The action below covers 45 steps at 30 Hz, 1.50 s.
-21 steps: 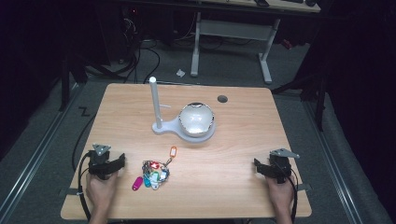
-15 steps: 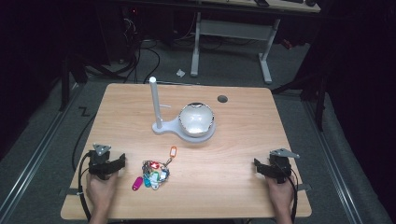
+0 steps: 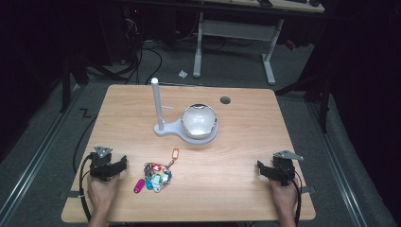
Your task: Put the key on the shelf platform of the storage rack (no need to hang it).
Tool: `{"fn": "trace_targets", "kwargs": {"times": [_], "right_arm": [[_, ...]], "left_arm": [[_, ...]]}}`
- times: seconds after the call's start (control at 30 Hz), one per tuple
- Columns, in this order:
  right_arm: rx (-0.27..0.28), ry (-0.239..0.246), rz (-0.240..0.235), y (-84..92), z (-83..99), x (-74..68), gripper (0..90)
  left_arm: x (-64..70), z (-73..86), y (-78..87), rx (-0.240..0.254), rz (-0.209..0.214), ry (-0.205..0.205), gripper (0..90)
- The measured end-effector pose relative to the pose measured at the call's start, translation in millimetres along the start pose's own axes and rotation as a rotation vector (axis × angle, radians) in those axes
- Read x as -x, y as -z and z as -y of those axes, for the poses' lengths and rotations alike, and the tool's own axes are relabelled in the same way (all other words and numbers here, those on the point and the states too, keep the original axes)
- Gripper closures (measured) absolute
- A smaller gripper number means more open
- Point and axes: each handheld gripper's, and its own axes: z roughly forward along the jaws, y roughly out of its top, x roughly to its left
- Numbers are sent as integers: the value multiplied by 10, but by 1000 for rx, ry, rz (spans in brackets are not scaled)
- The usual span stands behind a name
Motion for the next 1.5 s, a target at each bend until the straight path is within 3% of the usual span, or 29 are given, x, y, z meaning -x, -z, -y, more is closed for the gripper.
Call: {"fn": "trace_targets", "kwargs": {"times": [0.17, 0.23, 0.27, 0.4, 0.43, 0.73, 0.97, 1.2, 1.37, 1.5], "right_arm": [[0, 0, 0, 0, 0, 0, 282], [0, 0, 0, 0, 0, 0, 282], [0, 0, 0, 0, 0, 0, 282], [0, 0, 0, 0, 0, 0, 282], [-1, -2, 0, 1, -1, -1, 282], [0, -1, 0, 0, 0, 0, 282], [0, -1, 0, 0, 0, 0, 281], [1, 2, 0, -1, 0, 2, 281], [0, 0, 0, 0, 0, 0, 281], [0, 0, -1, 0, 0, 0, 281]], "left_arm": [[33, -8, 18, -14, 20, -1, 288], [58, -8, 59, -16, 42, -4, 284], [74, -14, 102, -9, 83, 23, 277], [128, -42, 181, 2, 126, 36, 276], [178, -73, 220, -2, 150, 25, 276], [435, -151, 355, -19, 217, -42, 268], [590, -135, 392, -48, 245, -85, 268], [768, -102, 365, -83, 257, -153, 282], [810, -90, 326, -94, 268, -138, 308], [886, -60, 272, -107, 279, -153, 320]]}}
